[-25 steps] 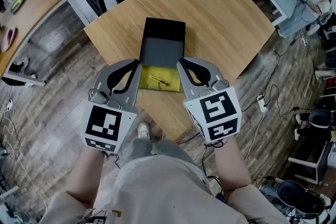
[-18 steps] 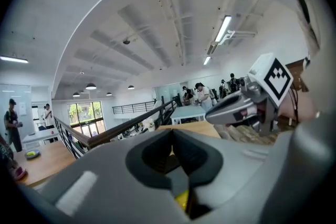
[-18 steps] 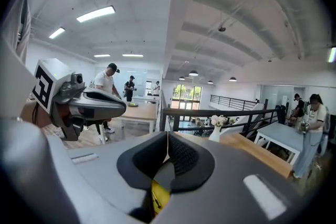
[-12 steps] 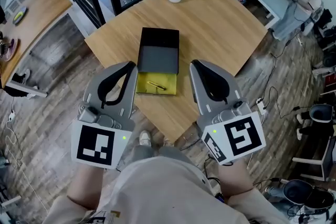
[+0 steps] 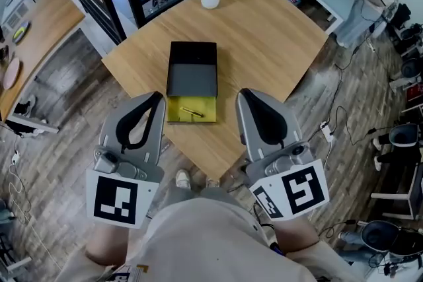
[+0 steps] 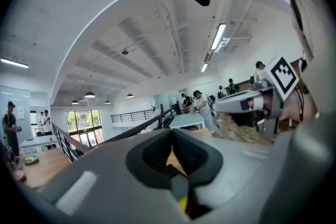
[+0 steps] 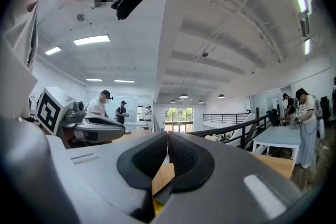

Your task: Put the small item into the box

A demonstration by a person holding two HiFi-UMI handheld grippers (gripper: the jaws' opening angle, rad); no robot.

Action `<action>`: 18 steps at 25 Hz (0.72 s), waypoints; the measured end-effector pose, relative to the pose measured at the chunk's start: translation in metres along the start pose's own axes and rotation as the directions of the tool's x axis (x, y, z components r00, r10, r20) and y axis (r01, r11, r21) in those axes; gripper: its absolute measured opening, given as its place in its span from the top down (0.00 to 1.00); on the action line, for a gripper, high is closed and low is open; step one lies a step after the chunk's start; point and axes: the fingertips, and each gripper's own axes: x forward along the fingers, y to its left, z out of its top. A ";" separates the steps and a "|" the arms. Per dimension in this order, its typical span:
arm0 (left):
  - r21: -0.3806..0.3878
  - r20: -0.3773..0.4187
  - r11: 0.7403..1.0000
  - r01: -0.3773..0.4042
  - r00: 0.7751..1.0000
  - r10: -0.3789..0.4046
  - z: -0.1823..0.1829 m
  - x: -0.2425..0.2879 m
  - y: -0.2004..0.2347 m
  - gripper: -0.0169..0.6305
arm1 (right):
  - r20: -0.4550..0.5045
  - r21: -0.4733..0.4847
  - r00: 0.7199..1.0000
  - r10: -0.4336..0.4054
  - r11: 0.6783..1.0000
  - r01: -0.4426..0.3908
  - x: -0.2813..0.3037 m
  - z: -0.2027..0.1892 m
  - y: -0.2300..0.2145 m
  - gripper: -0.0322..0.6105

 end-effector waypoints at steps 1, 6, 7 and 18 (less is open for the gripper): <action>0.008 -0.002 1.000 0.002 1.000 -0.002 -0.001 0.000 -0.002 0.97 | -0.005 0.008 1.000 0.002 1.000 -0.002 -0.002 -0.003 0.000 0.94; -0.018 -0.033 1.000 -0.003 0.999 0.002 -0.015 0.002 -0.009 0.97 | -0.060 0.025 0.997 0.039 0.999 -0.038 -0.008 -0.025 0.008 0.95; -0.024 -0.038 1.000 -0.009 0.999 0.008 -0.017 0.000 -0.008 0.97 | -0.067 0.026 0.997 0.050 0.998 -0.048 -0.008 -0.028 0.011 0.95; -0.066 -0.066 0.998 -0.016 0.998 0.012 -0.028 -0.012 -0.012 0.97 | -0.073 0.028 0.993 0.090 0.996 -0.088 -0.010 -0.031 0.020 0.95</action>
